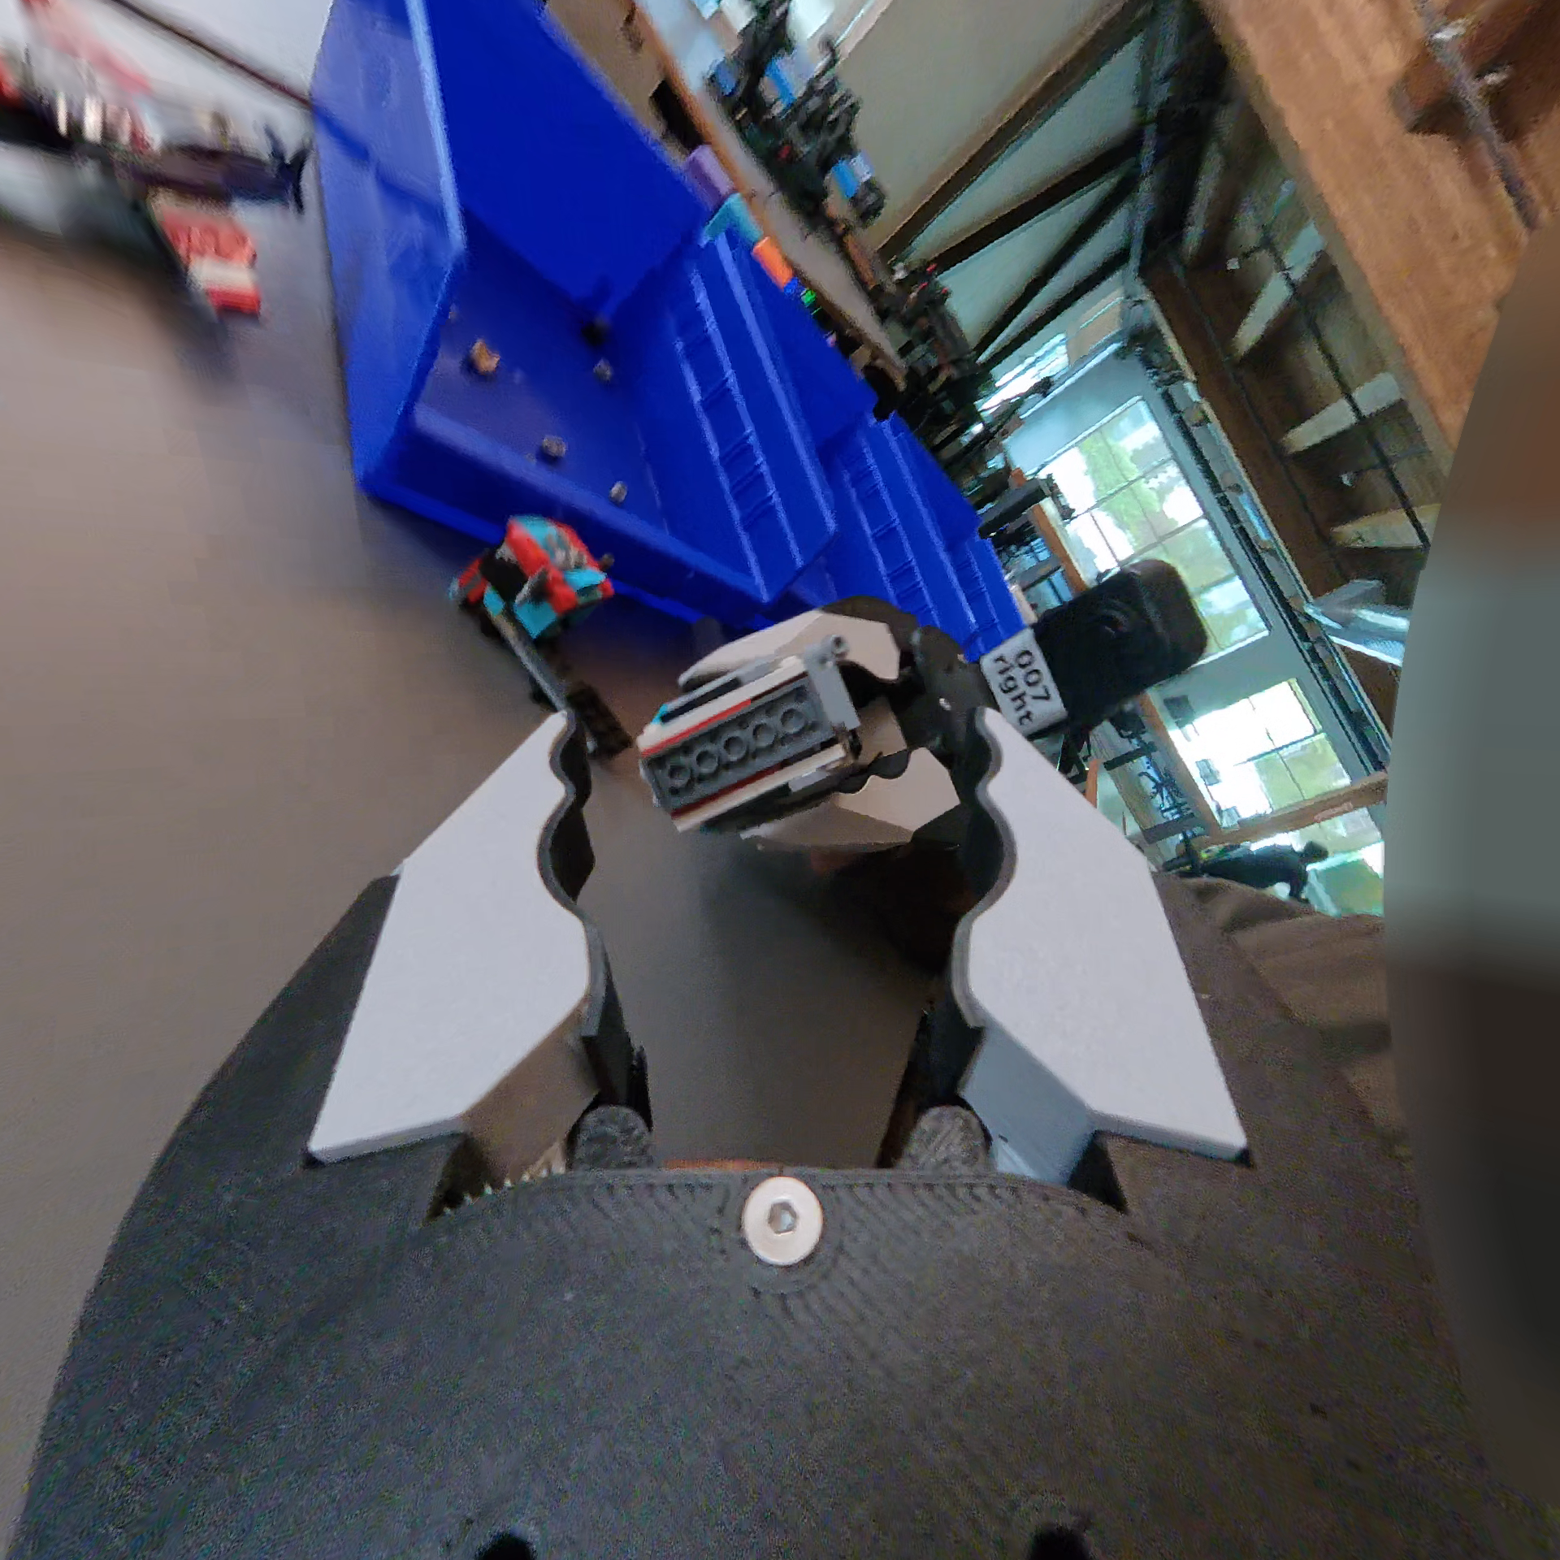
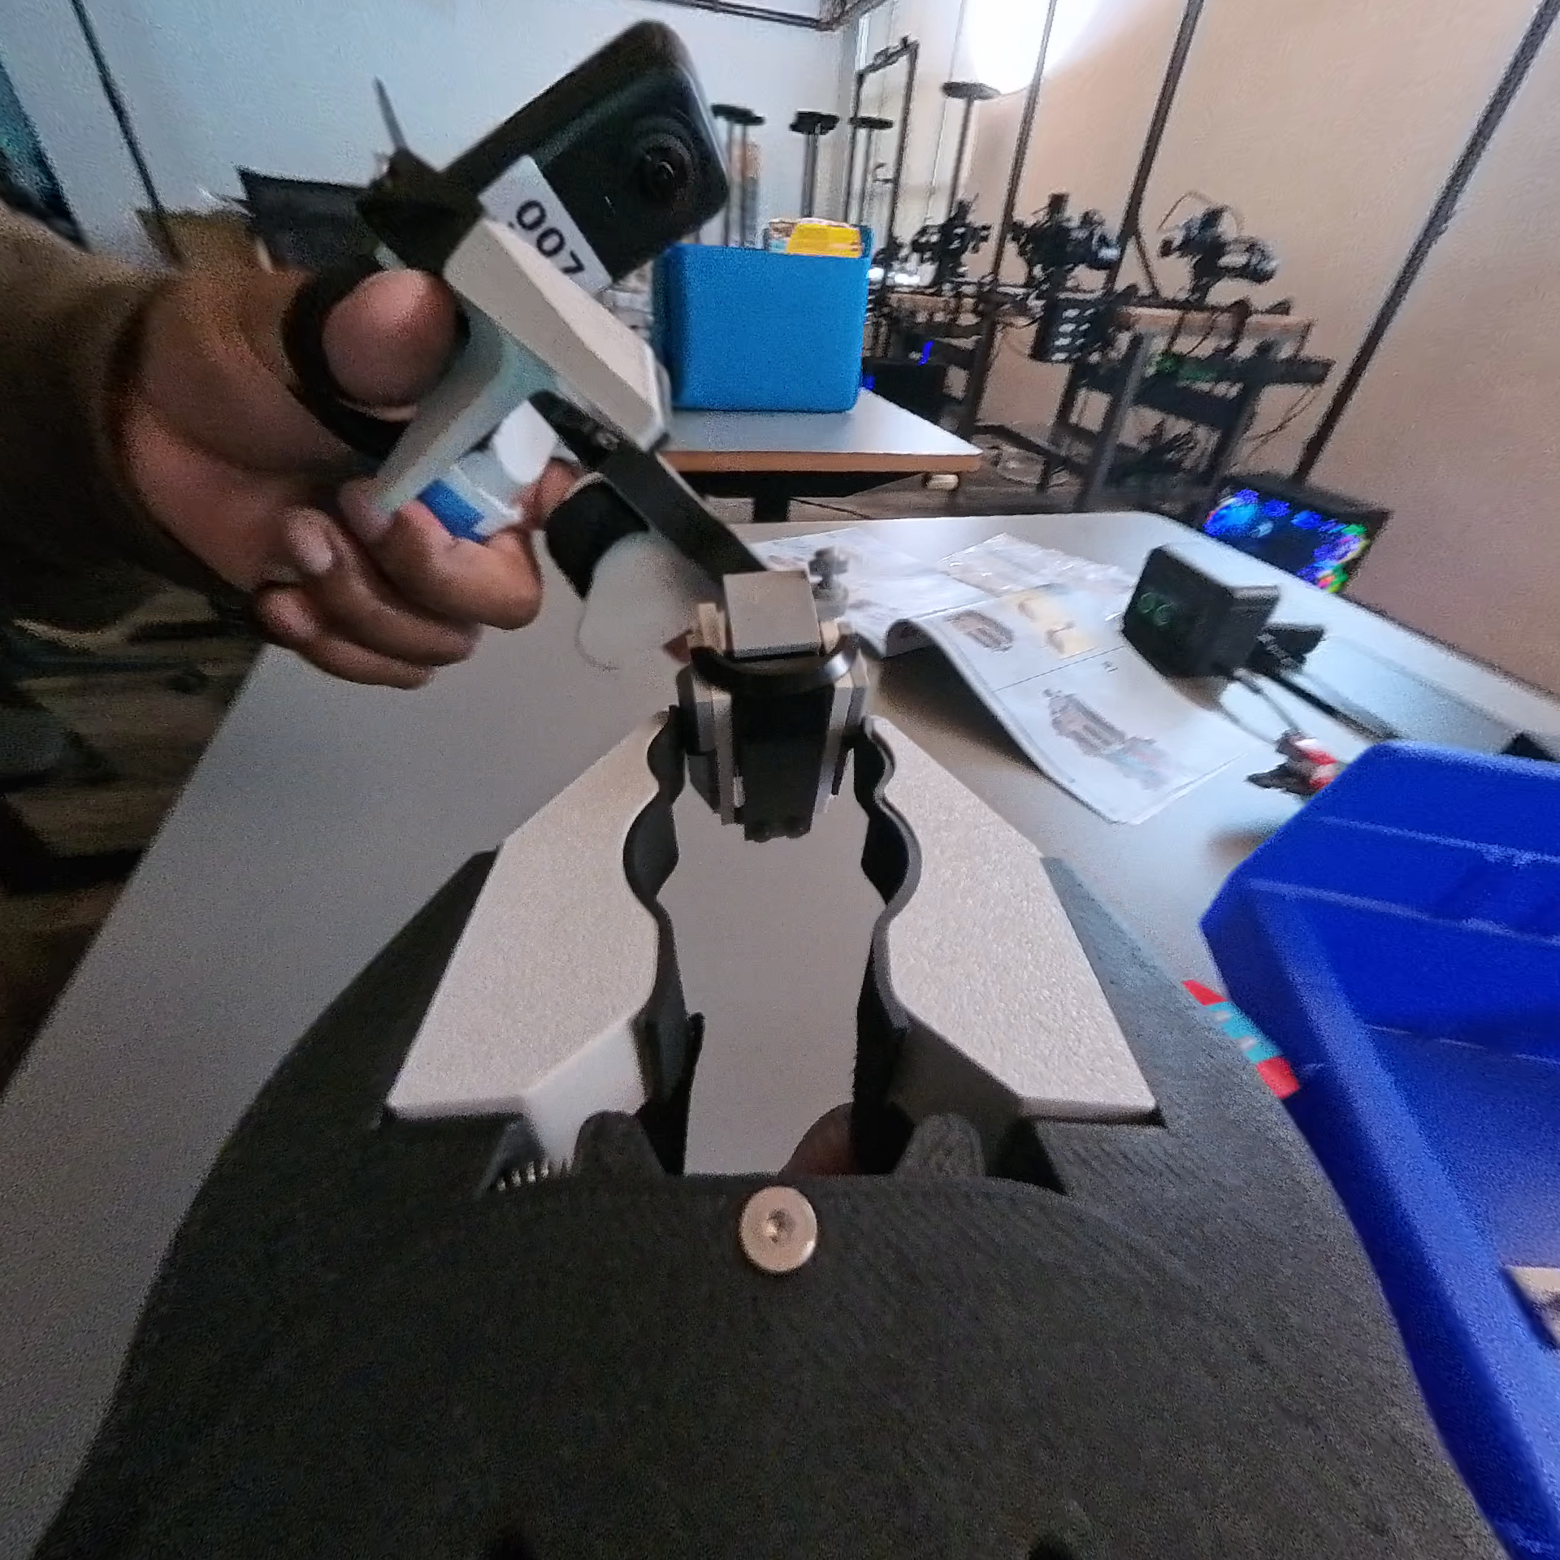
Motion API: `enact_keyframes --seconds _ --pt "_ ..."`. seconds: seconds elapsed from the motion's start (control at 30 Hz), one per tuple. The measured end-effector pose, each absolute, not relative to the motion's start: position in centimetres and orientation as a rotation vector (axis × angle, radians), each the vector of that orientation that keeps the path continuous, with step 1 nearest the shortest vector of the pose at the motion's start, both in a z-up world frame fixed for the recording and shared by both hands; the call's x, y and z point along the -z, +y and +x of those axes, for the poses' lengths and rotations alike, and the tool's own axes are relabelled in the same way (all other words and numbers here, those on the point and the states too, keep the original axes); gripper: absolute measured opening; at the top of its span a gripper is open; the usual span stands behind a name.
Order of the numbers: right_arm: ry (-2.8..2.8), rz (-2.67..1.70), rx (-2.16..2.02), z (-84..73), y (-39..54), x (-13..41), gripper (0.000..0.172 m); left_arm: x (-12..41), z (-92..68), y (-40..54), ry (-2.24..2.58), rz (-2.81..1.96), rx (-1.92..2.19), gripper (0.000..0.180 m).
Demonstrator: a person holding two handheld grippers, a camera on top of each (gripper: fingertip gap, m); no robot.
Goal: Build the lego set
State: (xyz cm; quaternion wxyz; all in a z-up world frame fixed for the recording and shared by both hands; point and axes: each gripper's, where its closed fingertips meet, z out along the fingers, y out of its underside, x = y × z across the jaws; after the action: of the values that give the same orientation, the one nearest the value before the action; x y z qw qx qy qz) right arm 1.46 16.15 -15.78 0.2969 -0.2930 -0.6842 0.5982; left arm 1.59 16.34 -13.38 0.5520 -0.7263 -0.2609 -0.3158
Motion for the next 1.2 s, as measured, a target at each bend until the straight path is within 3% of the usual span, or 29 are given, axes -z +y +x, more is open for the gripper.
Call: enact_keyframes --seconds 0.2,0.5,0.73,1.2 --pt "-1.884 -0.984 -1.856 1.6 16.2 16.2 0.041 14.2 0.0 15.7 -0.305 -1.622 0.506 0.084" --pt "-1.889 -1.119 -1.950 1.2 17.6 16.4 0.041 15.5 1.2 17.9 -0.207 -1.542 0.735 0.064" --pt "-1.911 -1.118 -1.868 0.9 18.6 16.7 0.041 16.3 1.0 18.9 -0.239 -1.537 0.873 0.059" --pt "-2.052 -1.033 -1.770 1.7 17.9 17.5 0.041 16.3 2.4 19.5 0.021 -1.599 0.649 0.047"
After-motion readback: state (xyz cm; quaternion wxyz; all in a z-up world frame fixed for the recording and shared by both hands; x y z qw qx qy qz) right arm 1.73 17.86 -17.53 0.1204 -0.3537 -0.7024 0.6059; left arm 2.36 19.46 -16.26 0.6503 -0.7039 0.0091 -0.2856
